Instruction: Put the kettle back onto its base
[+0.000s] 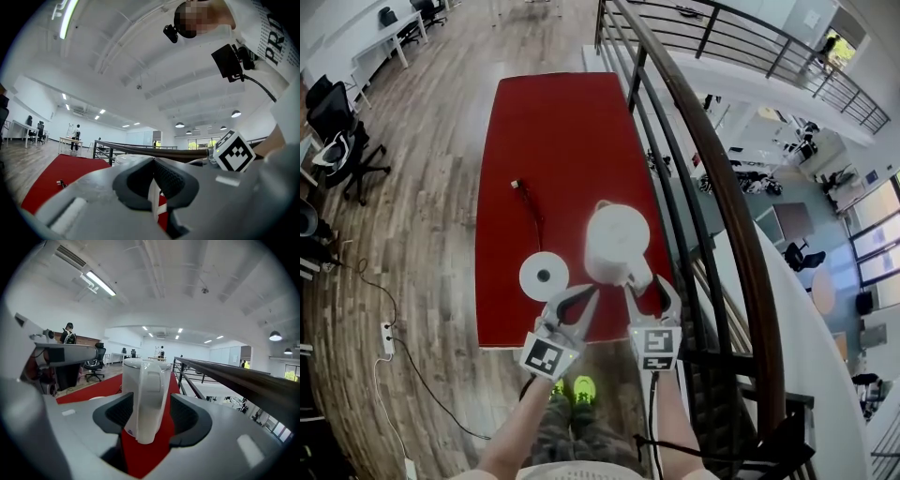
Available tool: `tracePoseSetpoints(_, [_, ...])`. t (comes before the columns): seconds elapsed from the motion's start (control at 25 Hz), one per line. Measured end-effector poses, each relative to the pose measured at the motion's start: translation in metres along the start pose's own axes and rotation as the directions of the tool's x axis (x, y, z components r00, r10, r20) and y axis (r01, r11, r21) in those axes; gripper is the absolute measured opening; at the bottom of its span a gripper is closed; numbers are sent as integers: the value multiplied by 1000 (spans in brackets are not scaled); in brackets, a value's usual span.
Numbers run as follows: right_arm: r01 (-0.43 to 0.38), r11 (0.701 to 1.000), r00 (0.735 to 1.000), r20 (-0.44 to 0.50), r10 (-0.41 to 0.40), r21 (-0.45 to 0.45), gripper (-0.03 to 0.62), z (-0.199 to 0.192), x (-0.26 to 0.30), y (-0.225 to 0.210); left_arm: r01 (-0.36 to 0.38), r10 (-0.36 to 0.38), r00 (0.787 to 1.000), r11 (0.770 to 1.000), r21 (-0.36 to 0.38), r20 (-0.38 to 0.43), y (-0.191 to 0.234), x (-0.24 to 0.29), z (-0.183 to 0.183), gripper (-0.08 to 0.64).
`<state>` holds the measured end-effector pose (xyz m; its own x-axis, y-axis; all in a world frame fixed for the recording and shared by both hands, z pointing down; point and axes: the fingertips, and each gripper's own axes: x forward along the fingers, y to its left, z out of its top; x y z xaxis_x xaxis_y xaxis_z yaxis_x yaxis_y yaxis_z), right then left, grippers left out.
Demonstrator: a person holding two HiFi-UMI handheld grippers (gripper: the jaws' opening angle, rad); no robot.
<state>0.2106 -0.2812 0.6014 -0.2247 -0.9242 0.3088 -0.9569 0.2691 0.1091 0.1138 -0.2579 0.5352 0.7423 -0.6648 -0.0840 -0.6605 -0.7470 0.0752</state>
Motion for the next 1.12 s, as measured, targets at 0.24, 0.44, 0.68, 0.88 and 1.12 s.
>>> tracePoseSetpoints(0.24, [11, 1000, 1000, -3, -11, -24, 198, -2, 10, -2, -3, 3, 1000, 1000, -4, -14, 3, -1, -1, -8])
tracePoseSetpoints(0.44, [22, 1000, 1000, 4, -22, 8, 152, -4, 18, 0, -17, 17, 1000, 1000, 1, -22, 4, -8, -2, -8])
tracePoseSetpoints(0.68, [19, 996, 1000, 16, -20, 82, 139, -5, 24, -2, -42, 42, 999, 999, 1, -32, 17, -22, -2, -8])
tracePoseSetpoints(0.88, [15, 995, 998, 53, -21, 98, 137, -1, 17, -3, -42, 42, 998, 999, 1, -40, 15, -24, -2, -8])
tracePoseSetpoints(1.12, [-4, 990, 991, 135, -16, 143, 135, 19, 4, -3, -40, 40, 998, 999, 4, -40, 17, -28, 2, -8])
